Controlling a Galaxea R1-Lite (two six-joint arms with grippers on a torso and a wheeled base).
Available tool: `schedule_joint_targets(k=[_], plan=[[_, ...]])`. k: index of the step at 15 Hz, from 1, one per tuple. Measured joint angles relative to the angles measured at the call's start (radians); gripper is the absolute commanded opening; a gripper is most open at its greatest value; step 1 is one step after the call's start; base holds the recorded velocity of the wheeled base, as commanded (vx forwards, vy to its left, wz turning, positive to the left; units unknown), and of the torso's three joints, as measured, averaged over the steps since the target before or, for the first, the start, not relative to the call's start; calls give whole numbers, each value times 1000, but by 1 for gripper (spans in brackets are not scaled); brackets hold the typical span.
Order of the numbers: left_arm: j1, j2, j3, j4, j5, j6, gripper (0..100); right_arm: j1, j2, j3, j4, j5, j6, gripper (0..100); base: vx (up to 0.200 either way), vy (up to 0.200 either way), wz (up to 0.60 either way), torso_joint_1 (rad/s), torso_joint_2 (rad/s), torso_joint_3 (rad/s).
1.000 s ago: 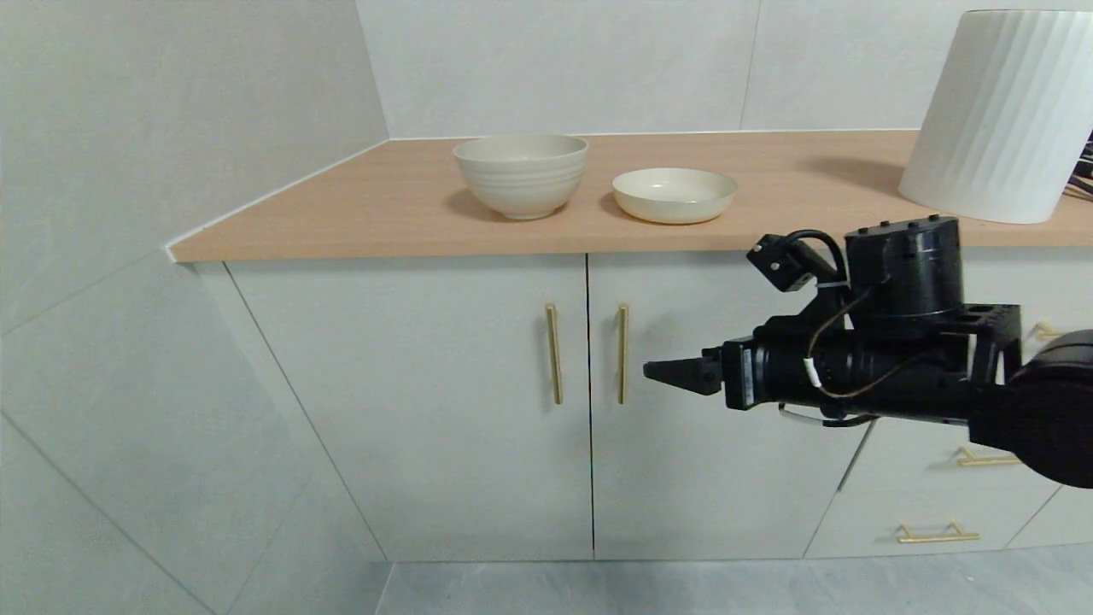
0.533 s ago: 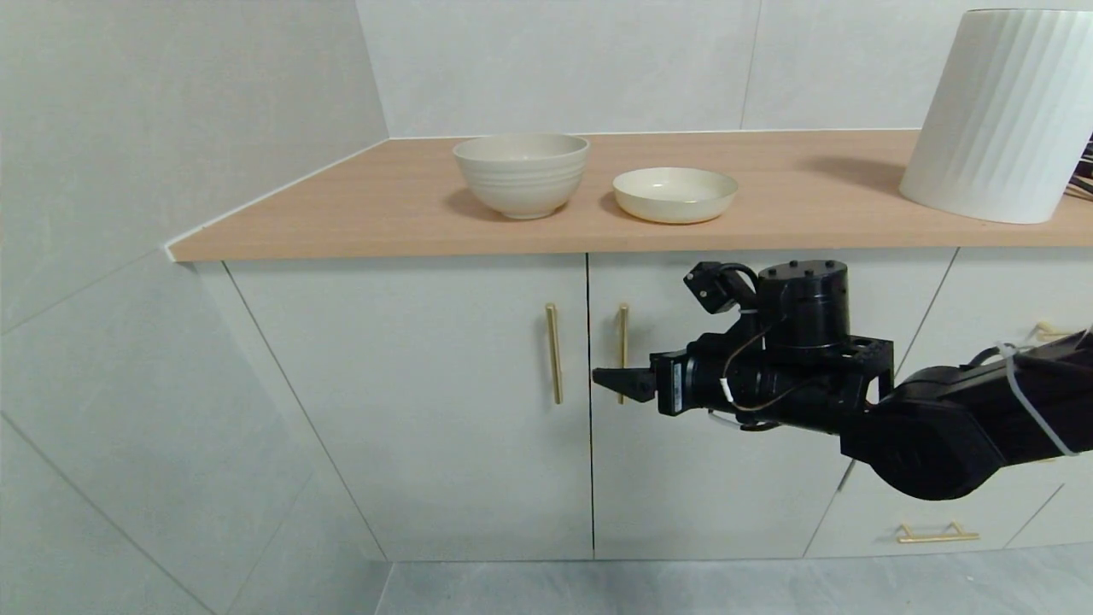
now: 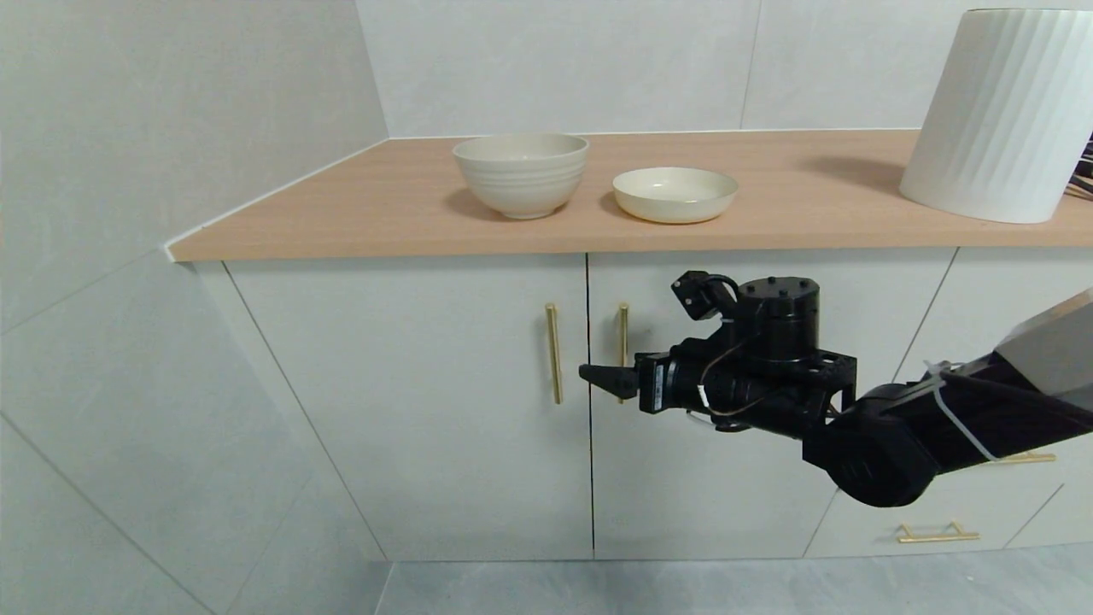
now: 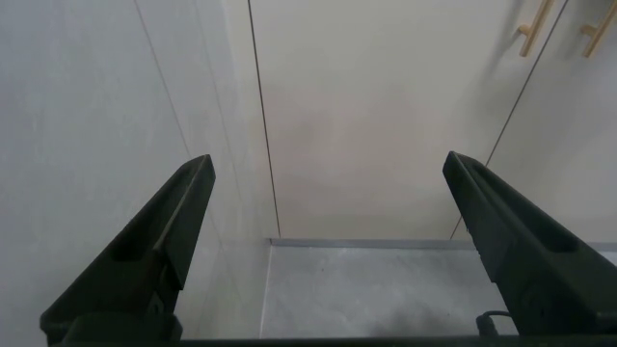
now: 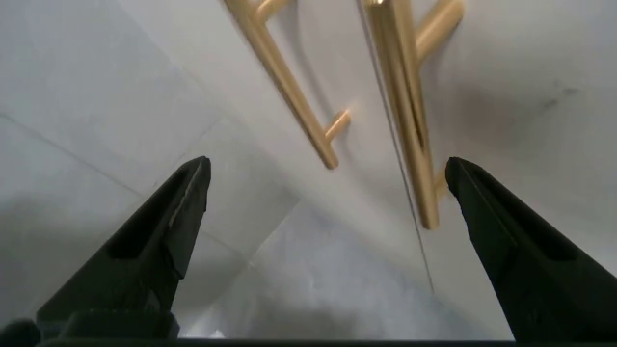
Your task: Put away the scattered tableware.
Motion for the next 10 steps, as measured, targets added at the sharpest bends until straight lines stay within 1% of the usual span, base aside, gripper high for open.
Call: schedule_joint_targets(k=[3,5,7,10], plan=[[0,0,0,0,0,0,100,-3,32,-21,-57,-1,48,100,0,0,0,0,0,0],[0,0,0,0,0,0,100,-4,50,-29,-64,-1,54,100,0,0,0,0,0,0],[0,0,0,0,0,0,100,-4,67,-42,-81,-1,97,100,0,0,0,0,0,0],[0,0,0,0,0,0,100,-4,90,-47,-149,4,125,100,0,0,0,0,0,0]])
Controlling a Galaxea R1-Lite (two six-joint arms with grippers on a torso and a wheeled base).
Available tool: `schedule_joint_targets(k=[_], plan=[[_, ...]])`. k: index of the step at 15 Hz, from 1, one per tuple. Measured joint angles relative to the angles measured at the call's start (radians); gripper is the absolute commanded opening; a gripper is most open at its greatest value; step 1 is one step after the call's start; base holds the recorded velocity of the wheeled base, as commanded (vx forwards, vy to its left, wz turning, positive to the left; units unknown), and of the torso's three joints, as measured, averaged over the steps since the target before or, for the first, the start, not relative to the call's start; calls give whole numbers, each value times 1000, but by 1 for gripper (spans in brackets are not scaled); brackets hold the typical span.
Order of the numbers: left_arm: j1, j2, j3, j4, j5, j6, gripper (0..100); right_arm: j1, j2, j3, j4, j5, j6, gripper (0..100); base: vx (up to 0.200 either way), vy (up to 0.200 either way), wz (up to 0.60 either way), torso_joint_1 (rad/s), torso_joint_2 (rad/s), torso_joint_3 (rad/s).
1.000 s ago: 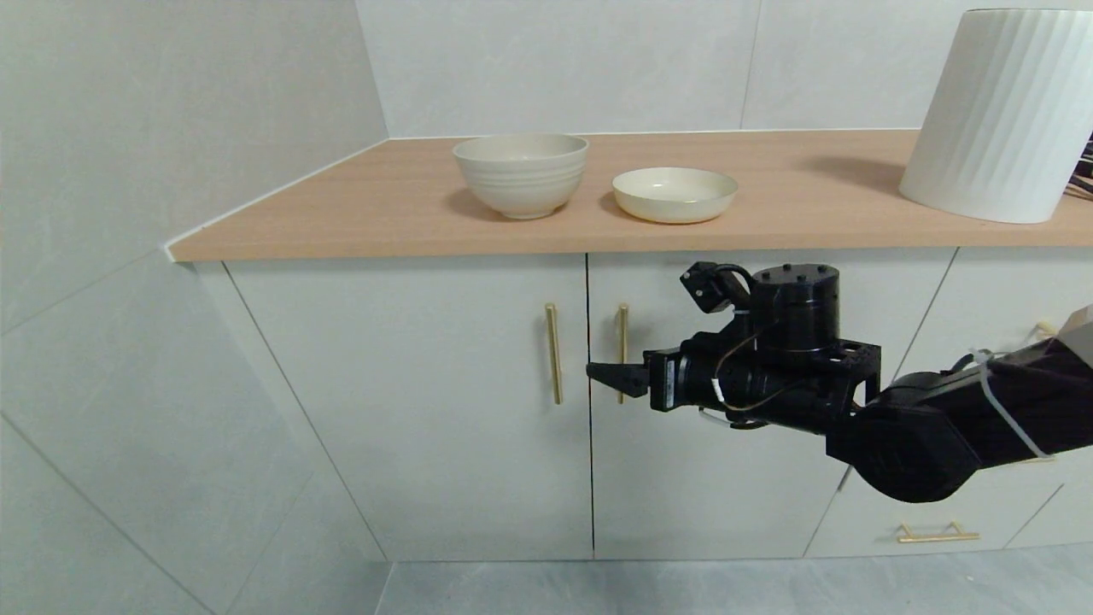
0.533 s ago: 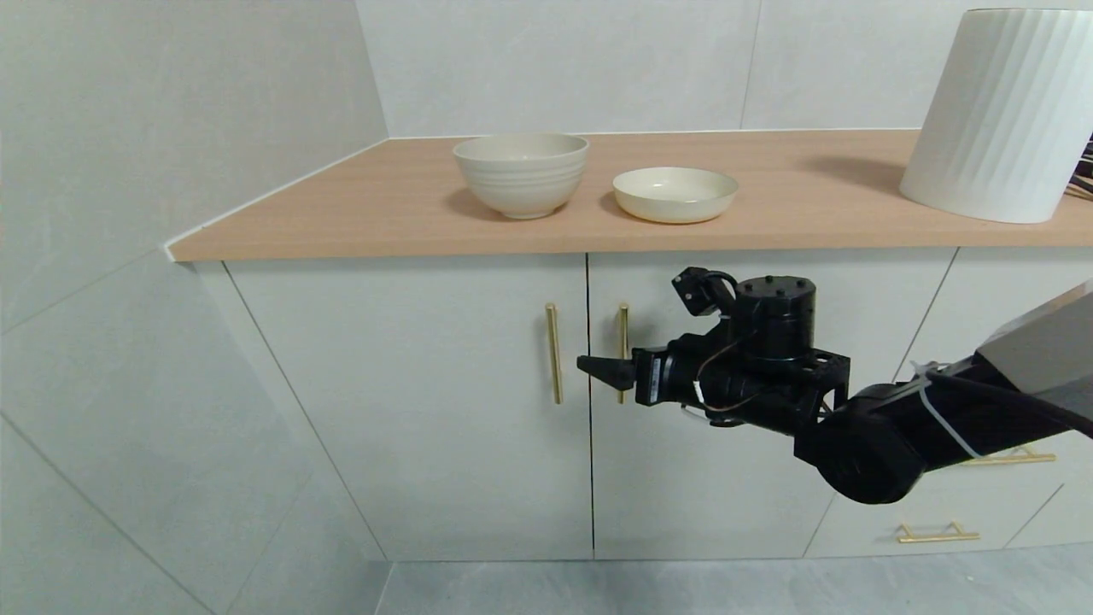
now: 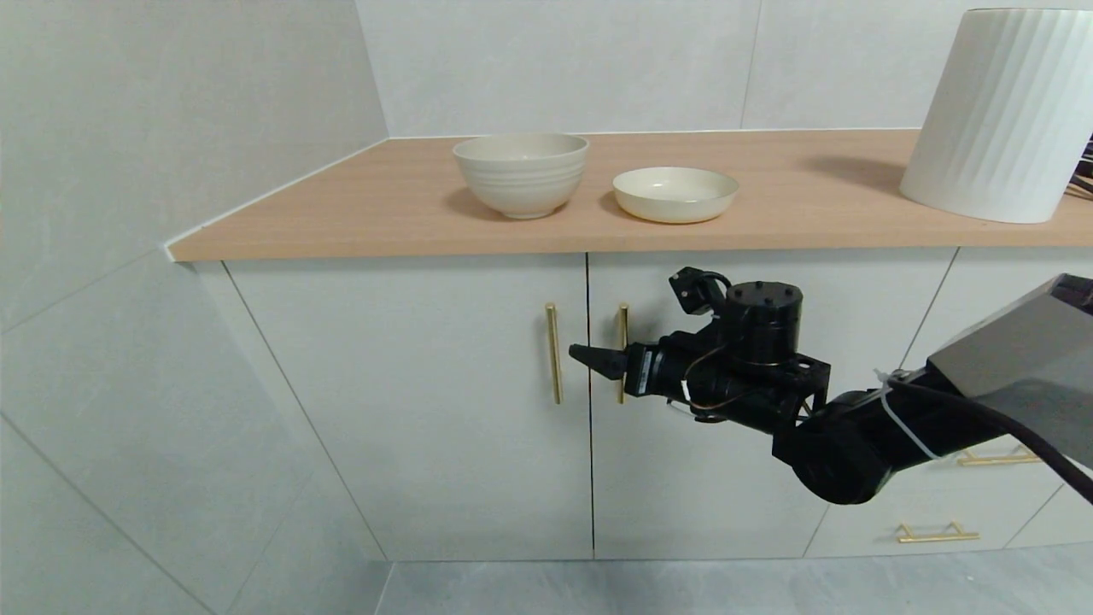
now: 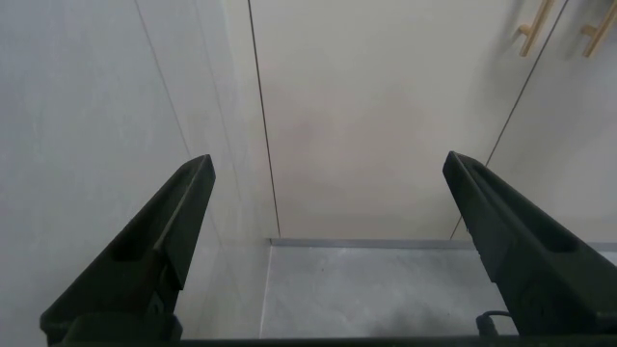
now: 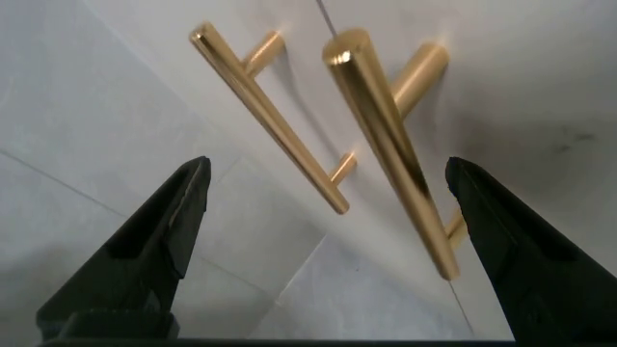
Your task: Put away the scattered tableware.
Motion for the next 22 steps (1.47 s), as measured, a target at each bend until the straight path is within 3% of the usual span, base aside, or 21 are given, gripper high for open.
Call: schedule_joint_targets(k=[12,22], plan=[[0,0,0,0,0,0,100,23,-23,31,-15,21,41,100,0,0,0,0,0,0],[1,0,0,0,0,0,100,42,-182,231,-2,229,41,100,0,0,0,0,0,0]])
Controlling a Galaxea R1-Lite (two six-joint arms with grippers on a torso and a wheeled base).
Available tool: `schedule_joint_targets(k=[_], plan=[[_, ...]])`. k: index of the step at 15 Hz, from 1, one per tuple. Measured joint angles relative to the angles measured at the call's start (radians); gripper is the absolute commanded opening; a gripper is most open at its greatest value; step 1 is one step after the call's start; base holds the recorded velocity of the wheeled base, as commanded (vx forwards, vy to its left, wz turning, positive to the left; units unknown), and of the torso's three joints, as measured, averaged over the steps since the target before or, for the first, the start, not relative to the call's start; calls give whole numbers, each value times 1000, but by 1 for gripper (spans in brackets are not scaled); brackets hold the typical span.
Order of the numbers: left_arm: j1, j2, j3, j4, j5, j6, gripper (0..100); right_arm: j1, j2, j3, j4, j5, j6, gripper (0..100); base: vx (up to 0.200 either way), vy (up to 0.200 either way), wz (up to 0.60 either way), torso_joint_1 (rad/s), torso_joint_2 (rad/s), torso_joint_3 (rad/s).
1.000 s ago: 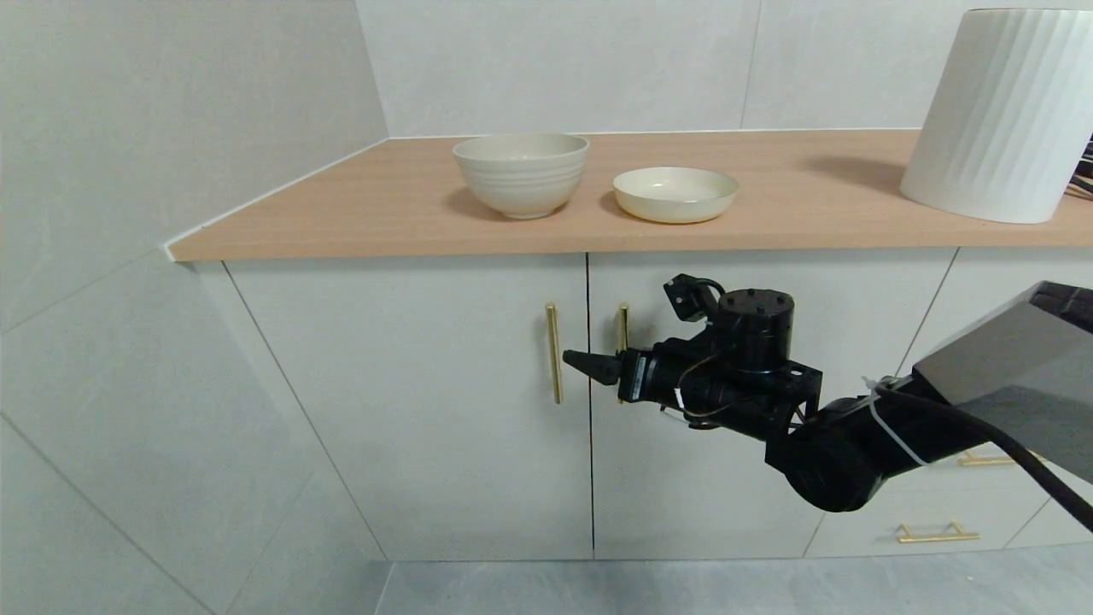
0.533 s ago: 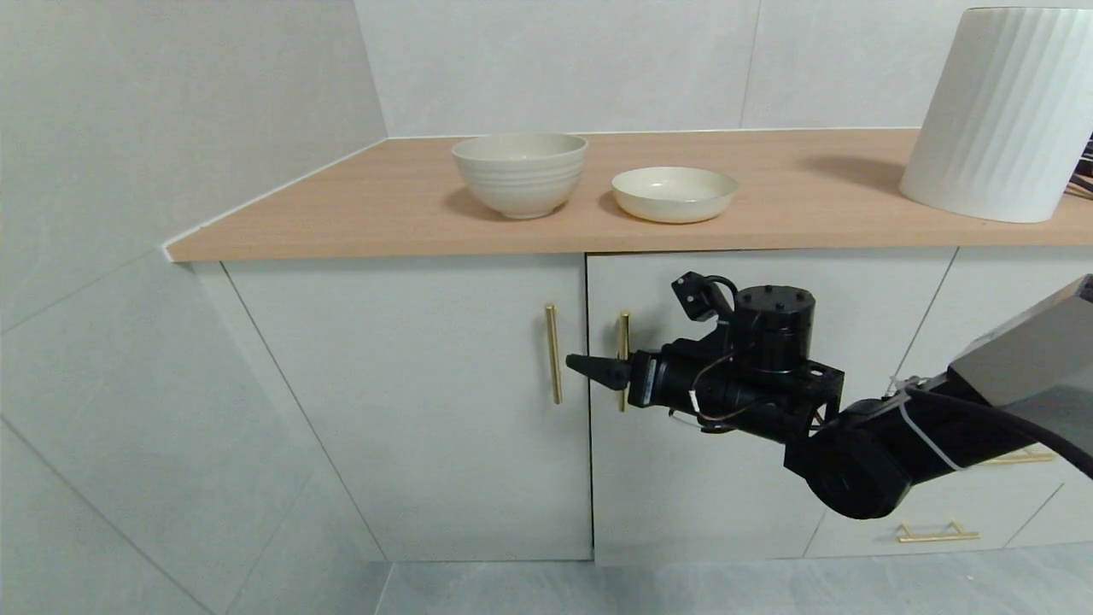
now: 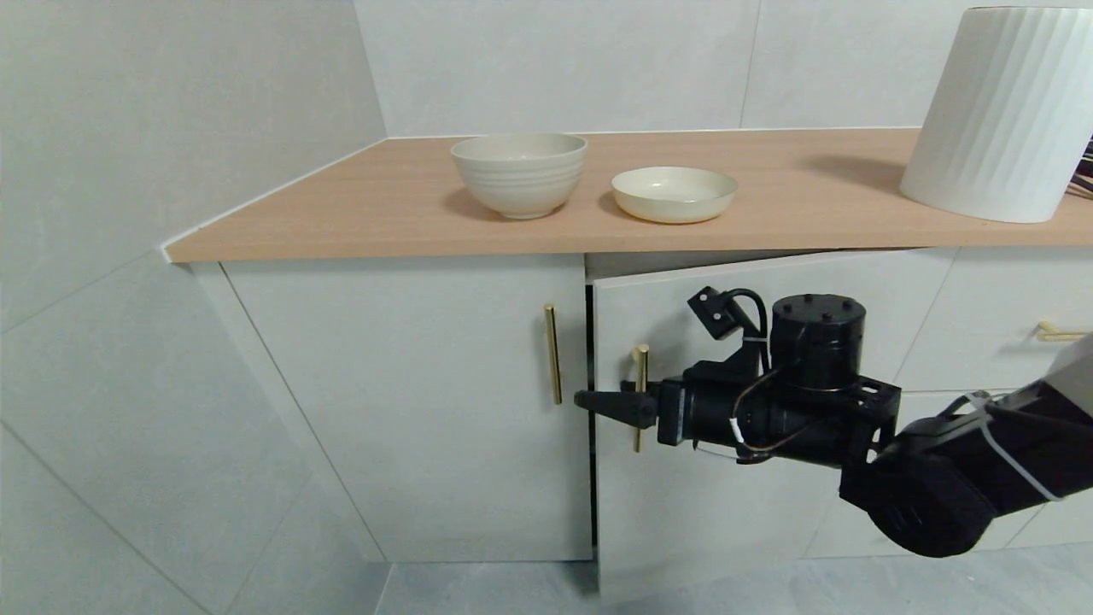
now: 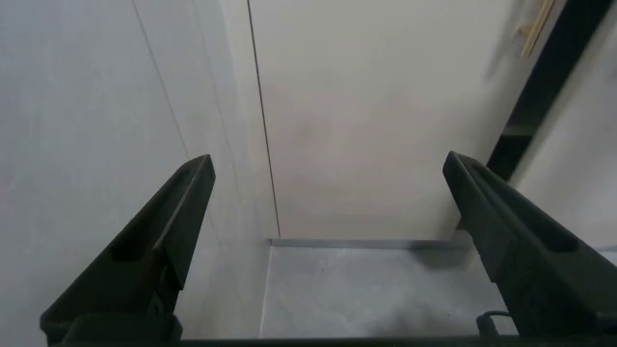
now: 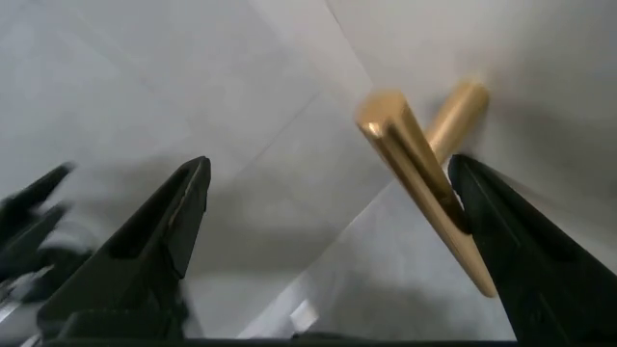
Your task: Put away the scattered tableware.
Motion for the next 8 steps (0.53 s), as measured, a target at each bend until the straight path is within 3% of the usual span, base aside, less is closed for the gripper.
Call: schedule_joint_targets(k=[8], plan=[[0,0,0,0,0,2,100,23,-212,231,-16,50,0,100,0,0,0,0,0,0]])
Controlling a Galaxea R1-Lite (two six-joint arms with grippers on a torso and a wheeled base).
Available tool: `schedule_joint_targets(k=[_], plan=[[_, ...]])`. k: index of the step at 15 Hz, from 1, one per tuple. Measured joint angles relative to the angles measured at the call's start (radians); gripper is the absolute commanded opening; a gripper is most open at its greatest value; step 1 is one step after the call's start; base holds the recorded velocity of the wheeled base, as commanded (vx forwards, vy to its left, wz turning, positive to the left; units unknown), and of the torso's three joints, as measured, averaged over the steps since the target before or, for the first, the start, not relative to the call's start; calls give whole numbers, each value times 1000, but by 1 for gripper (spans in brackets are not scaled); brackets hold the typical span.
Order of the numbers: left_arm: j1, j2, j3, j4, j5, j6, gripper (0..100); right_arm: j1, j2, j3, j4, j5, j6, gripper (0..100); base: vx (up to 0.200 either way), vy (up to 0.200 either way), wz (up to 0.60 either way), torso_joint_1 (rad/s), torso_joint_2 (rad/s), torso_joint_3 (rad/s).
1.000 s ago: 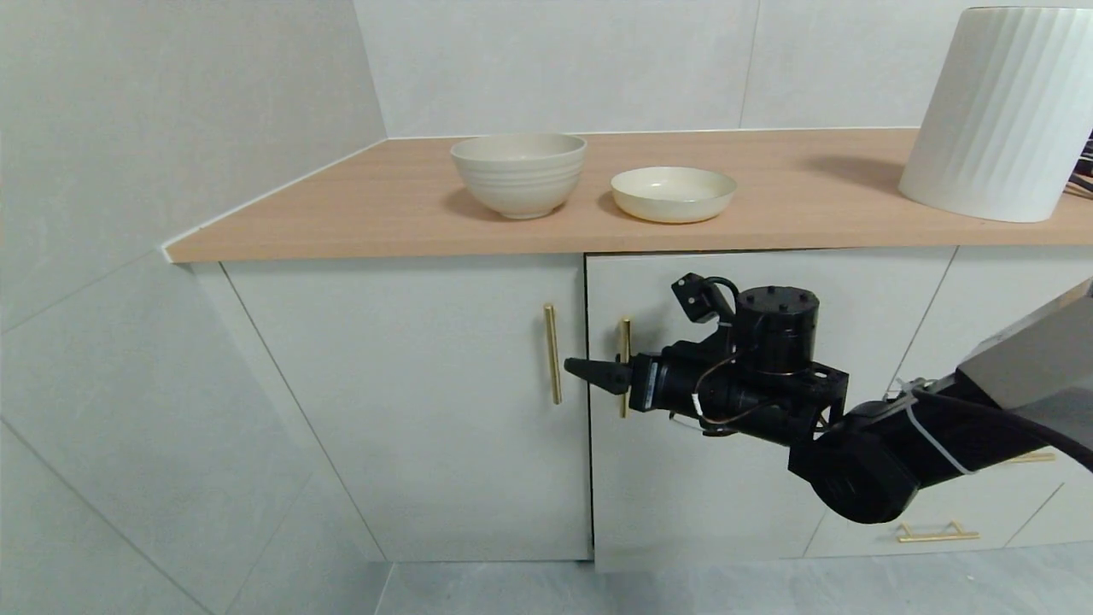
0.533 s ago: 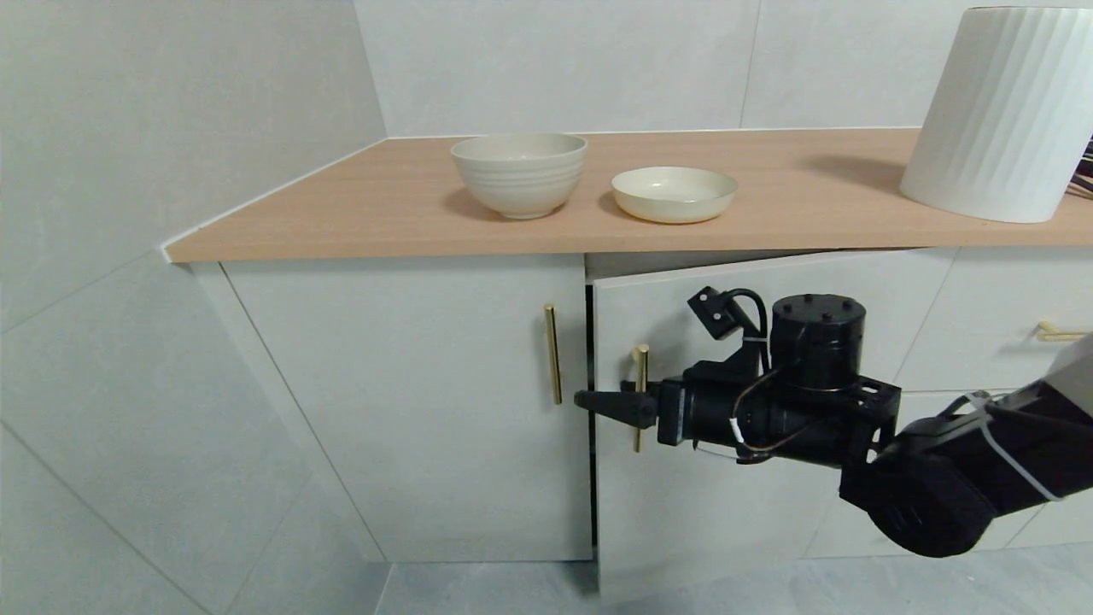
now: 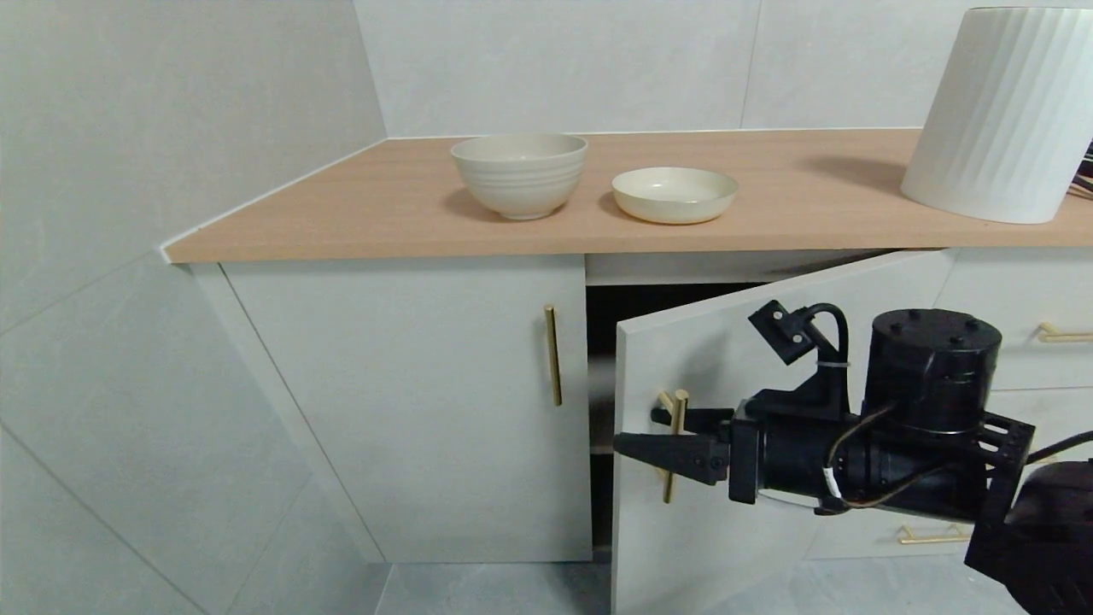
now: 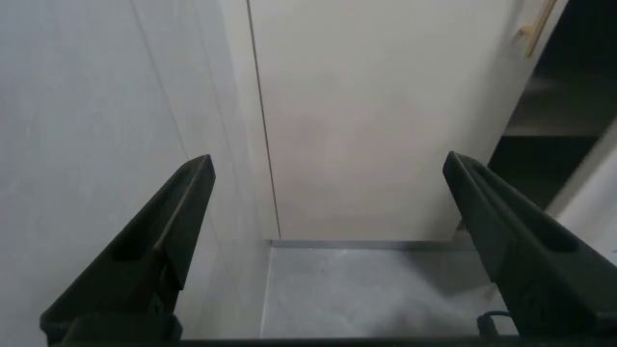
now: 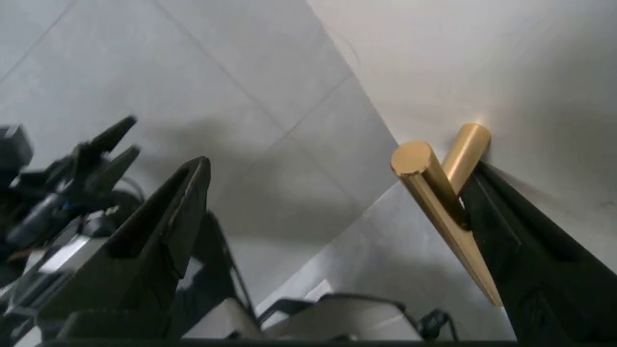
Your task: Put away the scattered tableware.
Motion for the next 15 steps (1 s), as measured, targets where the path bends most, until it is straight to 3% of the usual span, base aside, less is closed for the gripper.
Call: schedule_joint_targets(k=[4,6,9,11,15], plan=[[0,0,0,-3,-2,14,100,17,-60,86,-5,-3,-1,100,0,0,0,0,0,0],[0,1,-29,5,-33,14,100,18,-72,95,-1,-3,0,100,0,0,0,0,0,0],[-1,42,-174,96,-117,14,100,19,-76,98,1,-2,0,100,0,0,0,0,0,0],[-3,144,-272,149,-223,15,100,20,-79,99,2,-3,0,100,0,0,0,0,0,0],[-4,415,-440,179,-604,17,100,26,-80,100,2,-3,0,100,0,0,0,0,0,0]])
